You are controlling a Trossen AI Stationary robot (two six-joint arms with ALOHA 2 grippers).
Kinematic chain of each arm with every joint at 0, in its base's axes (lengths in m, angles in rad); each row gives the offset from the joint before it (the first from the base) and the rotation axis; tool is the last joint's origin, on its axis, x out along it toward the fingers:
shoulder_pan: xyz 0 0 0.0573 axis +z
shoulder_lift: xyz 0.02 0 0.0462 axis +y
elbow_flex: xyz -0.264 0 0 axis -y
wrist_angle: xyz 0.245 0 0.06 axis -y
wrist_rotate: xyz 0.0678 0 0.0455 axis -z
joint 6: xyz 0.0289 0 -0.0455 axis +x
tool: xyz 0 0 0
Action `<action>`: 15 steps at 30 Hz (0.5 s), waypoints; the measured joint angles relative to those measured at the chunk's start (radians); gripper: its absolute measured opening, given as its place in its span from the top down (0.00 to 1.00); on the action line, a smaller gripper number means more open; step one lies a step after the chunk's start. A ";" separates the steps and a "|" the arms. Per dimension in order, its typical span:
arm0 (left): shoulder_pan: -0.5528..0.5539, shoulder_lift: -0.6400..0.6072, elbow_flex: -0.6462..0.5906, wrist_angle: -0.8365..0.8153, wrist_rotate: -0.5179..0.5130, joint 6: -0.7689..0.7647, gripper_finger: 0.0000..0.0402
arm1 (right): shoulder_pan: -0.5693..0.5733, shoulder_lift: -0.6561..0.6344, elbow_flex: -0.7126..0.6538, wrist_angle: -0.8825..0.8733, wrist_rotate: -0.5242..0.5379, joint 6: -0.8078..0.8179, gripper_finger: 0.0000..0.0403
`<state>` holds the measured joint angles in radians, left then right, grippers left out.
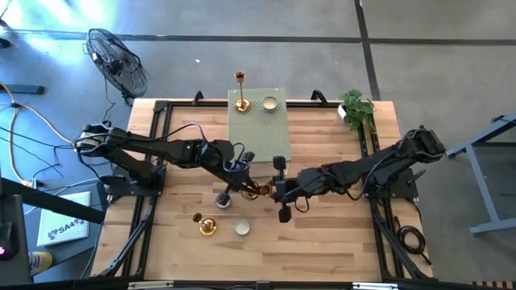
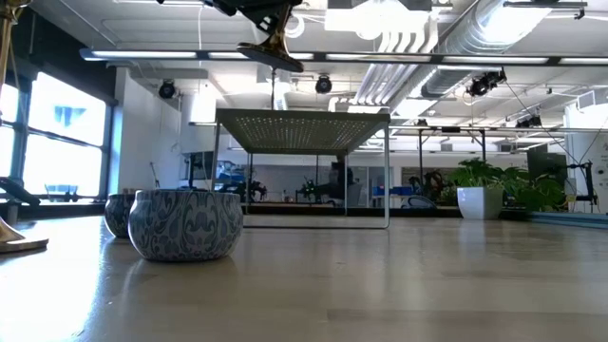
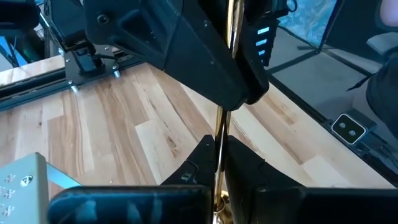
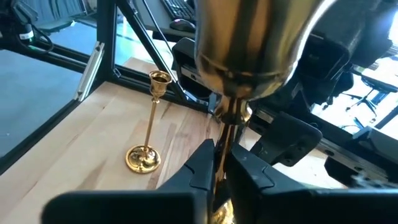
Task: Pick & Place candle stick holders
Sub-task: Put the right gold candle holder on the shelf aligned with the other gold candle holder
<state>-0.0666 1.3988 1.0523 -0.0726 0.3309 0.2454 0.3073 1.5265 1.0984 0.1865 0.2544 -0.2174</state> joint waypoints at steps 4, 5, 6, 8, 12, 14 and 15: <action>0.001 0.000 0.000 0.006 -0.002 -0.011 0.98 | 0.000 0.000 0.000 0.005 -0.006 0.020 0.83; 0.001 0.000 0.000 0.003 -0.004 -0.011 0.98 | 0.000 0.000 0.000 0.006 0.002 0.033 0.81; 0.001 0.000 0.000 0.002 -0.004 -0.012 0.98 | 0.000 0.000 0.000 0.006 0.012 0.042 0.78; 0.001 0.000 0.000 0.000 -0.004 -0.015 0.98 | 0.003 0.000 0.000 0.007 0.053 0.052 0.73; 0.001 0.000 0.000 -0.006 -0.004 -0.015 0.98 | 0.019 0.000 0.000 0.007 0.129 0.048 0.62; 0.001 0.000 0.000 -0.007 -0.004 -0.016 0.98 | 0.033 0.000 0.000 0.003 0.172 0.048 0.57; 0.001 0.000 0.000 -0.008 -0.004 -0.016 0.98 | 0.040 0.000 0.000 -0.001 0.196 0.048 0.54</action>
<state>-0.0658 1.3990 1.0523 -0.0809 0.3271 0.2298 0.3472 1.5265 1.0981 0.1850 0.4508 -0.1696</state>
